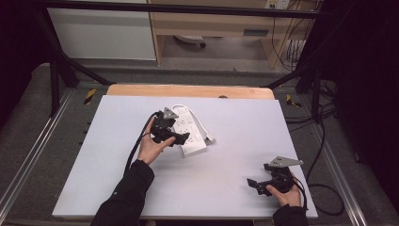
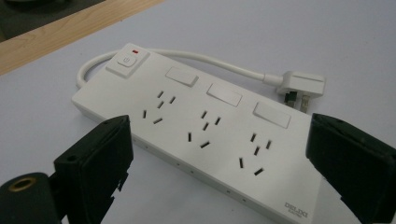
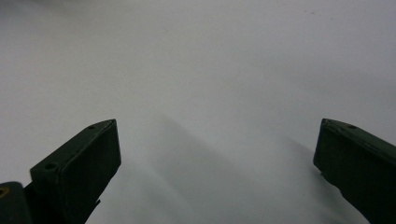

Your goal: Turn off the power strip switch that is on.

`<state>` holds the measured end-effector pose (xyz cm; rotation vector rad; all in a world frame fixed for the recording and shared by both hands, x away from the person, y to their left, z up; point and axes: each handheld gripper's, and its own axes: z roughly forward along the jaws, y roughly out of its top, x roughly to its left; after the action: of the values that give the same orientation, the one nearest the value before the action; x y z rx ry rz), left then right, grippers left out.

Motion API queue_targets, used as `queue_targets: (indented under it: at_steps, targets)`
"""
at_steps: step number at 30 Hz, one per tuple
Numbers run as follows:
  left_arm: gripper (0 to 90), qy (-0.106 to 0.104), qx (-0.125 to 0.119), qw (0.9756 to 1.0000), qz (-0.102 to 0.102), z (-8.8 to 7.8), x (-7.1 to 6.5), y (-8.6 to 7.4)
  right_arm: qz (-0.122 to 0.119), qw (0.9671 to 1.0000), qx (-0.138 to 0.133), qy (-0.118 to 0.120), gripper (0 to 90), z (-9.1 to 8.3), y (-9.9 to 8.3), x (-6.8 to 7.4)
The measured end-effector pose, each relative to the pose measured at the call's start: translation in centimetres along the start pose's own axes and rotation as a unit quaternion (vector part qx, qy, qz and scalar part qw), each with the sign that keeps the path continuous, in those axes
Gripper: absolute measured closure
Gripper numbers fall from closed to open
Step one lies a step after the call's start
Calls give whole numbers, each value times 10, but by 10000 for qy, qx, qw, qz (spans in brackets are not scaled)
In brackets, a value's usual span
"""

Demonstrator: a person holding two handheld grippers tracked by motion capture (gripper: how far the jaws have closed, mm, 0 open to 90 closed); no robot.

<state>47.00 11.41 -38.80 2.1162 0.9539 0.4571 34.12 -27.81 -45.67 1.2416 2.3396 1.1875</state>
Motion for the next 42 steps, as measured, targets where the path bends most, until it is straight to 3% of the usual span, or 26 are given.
queue_targets:
  at_steps: [18,27,34,42]
  targets:
    - [170,55,-20,10000,-75,13,4,7,-22,10000,16,1,13,0,0,0]
    - [292,82,-84,9999,-68,20,2,14,11,10000,9,21,12,0,0,0]
    - [433,199,-191,9994,-199,25,5,15,-7,10000,-3,26,12,0,0,0]
    - [549,271,-143,9992,-259,34,9,13,10,10000,8,21,13,0,0,0]
